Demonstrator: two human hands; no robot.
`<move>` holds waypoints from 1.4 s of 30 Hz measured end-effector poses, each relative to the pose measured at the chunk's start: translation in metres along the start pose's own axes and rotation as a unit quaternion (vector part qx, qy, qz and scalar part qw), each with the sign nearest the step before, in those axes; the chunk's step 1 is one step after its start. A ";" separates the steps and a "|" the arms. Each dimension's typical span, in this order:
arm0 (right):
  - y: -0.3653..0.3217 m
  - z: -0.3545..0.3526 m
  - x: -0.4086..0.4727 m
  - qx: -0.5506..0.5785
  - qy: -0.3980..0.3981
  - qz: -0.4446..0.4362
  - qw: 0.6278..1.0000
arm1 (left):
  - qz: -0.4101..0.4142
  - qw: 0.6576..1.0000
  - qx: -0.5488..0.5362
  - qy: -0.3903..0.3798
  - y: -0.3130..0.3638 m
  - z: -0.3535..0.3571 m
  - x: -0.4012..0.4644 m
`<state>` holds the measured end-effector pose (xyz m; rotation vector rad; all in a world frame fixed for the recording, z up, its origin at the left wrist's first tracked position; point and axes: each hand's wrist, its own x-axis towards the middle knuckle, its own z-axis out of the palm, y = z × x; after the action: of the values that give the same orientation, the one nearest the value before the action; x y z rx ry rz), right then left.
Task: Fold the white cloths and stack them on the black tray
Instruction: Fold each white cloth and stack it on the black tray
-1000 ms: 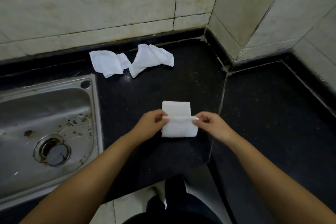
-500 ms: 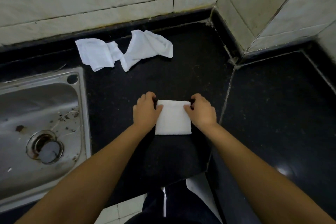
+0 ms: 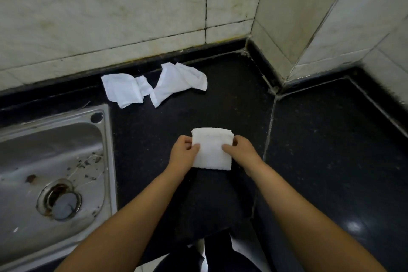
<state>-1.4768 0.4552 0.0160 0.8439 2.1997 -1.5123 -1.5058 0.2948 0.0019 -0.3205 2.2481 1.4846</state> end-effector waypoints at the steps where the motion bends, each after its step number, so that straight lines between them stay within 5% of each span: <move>1: -0.002 -0.007 -0.007 0.089 -0.018 0.019 0.996 | -0.021 0.998 -0.050 -0.015 0.004 -0.003 -0.001; 4: 0.001 -0.027 -0.034 0.259 -0.037 0.032 0.965 | -0.072 0.978 -0.166 -0.099 0.016 -0.002 -0.009; 8: 0.031 -0.047 -0.089 0.317 0.014 -0.006 0.948 | -0.117 0.944 -0.193 -0.240 0.031 0.012 -0.041; 15: 0.131 -0.053 -0.225 0.407 0.154 -0.011 0.900 | -0.170 0.888 -0.041 -0.425 0.014 0.067 -0.130; 21: 0.236 -0.044 -0.367 0.502 0.322 0.018 0.802 | -0.120 0.832 0.083 -0.535 -0.010 0.137 -0.250; 29: 0.382 0.008 -0.587 0.569 0.518 0.069 0.635 | -0.064 0.706 0.223 -0.669 -0.097 0.221 -0.486; 37: 0.515 0.064 -0.816 0.602 0.634 0.077 0.480 | -0.040 0.594 0.311 -0.741 -0.218 0.261 -0.748; 42: 0.567 0.065 -0.912 0.590 0.679 0.081 0.429 | -0.029 0.542 0.323 -0.775 -0.251 0.287 -0.866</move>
<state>-0.4183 0.2864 0.1104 3.5310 0.5958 -2.5421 -0.5742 0.4213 0.1054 0.8531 0.9528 0.2390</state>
